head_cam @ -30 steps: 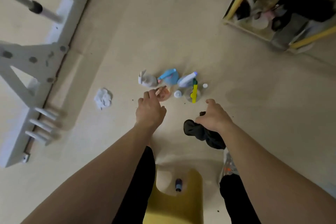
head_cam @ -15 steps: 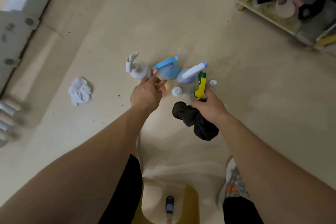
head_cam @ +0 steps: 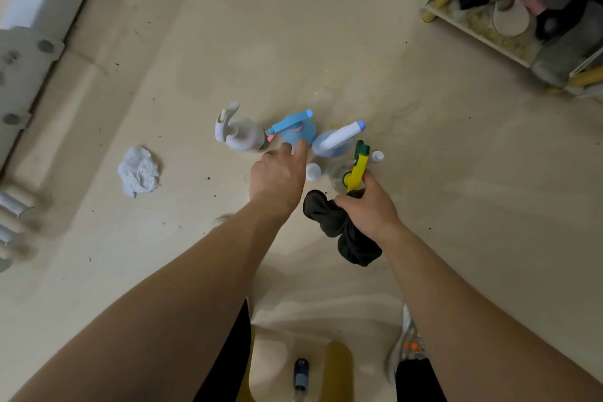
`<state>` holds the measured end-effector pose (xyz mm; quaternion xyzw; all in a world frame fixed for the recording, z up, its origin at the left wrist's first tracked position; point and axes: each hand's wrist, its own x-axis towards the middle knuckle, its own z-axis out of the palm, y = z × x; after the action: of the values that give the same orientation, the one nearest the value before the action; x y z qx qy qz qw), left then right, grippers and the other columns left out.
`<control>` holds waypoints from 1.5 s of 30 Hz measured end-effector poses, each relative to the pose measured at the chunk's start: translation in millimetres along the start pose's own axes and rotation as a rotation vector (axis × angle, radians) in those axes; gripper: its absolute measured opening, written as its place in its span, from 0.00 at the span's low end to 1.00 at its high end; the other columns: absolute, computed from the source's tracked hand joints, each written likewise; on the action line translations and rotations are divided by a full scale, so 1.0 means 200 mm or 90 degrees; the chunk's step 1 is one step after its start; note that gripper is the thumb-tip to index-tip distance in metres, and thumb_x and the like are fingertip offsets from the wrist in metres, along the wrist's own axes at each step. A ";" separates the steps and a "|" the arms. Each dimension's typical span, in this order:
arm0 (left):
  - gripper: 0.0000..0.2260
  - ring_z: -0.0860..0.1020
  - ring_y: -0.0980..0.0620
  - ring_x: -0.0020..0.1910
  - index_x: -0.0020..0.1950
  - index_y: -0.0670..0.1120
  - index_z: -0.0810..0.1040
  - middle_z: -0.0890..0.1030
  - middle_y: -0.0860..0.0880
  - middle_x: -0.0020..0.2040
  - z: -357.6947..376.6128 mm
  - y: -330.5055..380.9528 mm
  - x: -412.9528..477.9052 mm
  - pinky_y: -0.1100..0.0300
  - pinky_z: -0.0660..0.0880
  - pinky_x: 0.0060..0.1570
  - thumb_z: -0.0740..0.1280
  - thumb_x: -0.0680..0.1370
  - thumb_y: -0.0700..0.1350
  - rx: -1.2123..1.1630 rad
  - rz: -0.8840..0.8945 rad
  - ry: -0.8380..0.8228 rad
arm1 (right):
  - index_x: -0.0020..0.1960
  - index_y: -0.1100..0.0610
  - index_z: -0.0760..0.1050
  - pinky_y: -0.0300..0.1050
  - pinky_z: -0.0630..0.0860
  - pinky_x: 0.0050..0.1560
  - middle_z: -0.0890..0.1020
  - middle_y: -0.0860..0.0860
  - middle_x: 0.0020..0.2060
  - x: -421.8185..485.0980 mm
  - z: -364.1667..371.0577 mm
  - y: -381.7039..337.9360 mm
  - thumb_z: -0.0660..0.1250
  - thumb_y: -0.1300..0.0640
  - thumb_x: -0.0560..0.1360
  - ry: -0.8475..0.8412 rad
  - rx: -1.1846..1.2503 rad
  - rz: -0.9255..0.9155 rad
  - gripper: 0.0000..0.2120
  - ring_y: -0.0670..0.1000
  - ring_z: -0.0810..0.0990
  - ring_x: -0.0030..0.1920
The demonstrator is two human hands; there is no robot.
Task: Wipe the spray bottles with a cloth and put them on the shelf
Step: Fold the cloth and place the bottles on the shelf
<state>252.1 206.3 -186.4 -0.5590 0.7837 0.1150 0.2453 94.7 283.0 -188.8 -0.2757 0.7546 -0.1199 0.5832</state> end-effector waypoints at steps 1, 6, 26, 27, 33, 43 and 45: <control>0.21 0.75 0.44 0.44 0.66 0.46 0.63 0.75 0.46 0.55 0.00 0.00 0.00 0.54 0.65 0.32 0.66 0.76 0.36 0.008 0.014 0.005 | 0.63 0.44 0.71 0.47 0.71 0.47 0.79 0.47 0.43 0.00 -0.01 0.00 0.69 0.54 0.75 -0.004 -0.005 0.001 0.18 0.52 0.79 0.48; 0.15 0.78 0.43 0.44 0.63 0.49 0.72 0.69 0.43 0.63 0.00 -0.01 -0.01 0.55 0.66 0.32 0.66 0.78 0.38 0.030 0.080 0.011 | 0.64 0.44 0.70 0.48 0.72 0.50 0.80 0.47 0.45 0.00 -0.02 0.00 0.68 0.53 0.75 -0.019 -0.012 -0.001 0.18 0.52 0.79 0.49; 0.09 0.79 0.42 0.37 0.55 0.42 0.76 0.70 0.46 0.37 -0.01 0.10 0.16 0.52 0.77 0.38 0.63 0.77 0.33 0.272 0.339 -0.082 | 0.56 0.46 0.72 0.49 0.74 0.48 0.79 0.45 0.40 0.03 -0.04 0.03 0.68 0.53 0.73 -0.021 0.001 -0.028 0.13 0.52 0.79 0.46; 0.09 0.79 0.42 0.37 0.55 0.42 0.76 0.69 0.46 0.35 0.00 0.10 0.16 0.52 0.78 0.40 0.62 0.77 0.32 0.280 0.342 -0.082 | 0.55 0.46 0.72 0.49 0.74 0.48 0.79 0.45 0.41 0.03 -0.04 0.03 0.69 0.53 0.73 -0.020 -0.001 -0.031 0.12 0.52 0.79 0.46; 0.12 0.75 0.42 0.36 0.57 0.41 0.77 0.72 0.45 0.35 0.03 0.11 0.17 0.50 0.78 0.42 0.63 0.76 0.31 0.283 0.375 -0.100 | 0.55 0.48 0.74 0.47 0.72 0.49 0.75 0.50 0.39 0.03 -0.07 0.05 0.71 0.56 0.75 -0.096 0.102 -0.046 0.11 0.51 0.76 0.43; 0.14 0.74 0.43 0.26 0.37 0.43 0.79 0.73 0.47 0.31 0.10 -0.04 0.08 0.62 0.66 0.26 0.77 0.58 0.30 0.112 0.351 -0.009 | 0.56 0.45 0.80 0.39 0.74 0.49 0.81 0.50 0.44 -0.04 -0.07 0.09 0.73 0.59 0.76 -0.103 0.274 0.025 0.12 0.49 0.81 0.47; 0.15 0.72 0.45 0.25 0.39 0.45 0.79 0.74 0.48 0.33 0.06 -0.06 0.01 0.61 0.64 0.22 0.78 0.59 0.32 0.069 0.341 -0.011 | 0.55 0.46 0.80 0.40 0.74 0.50 0.80 0.50 0.43 -0.10 -0.09 0.09 0.73 0.59 0.76 -0.107 0.268 0.032 0.11 0.50 0.81 0.46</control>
<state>265.2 206.6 -196.0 -0.3166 0.9067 0.1382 0.2422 75.6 306.8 -177.1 -0.1384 0.6682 -0.2367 0.6916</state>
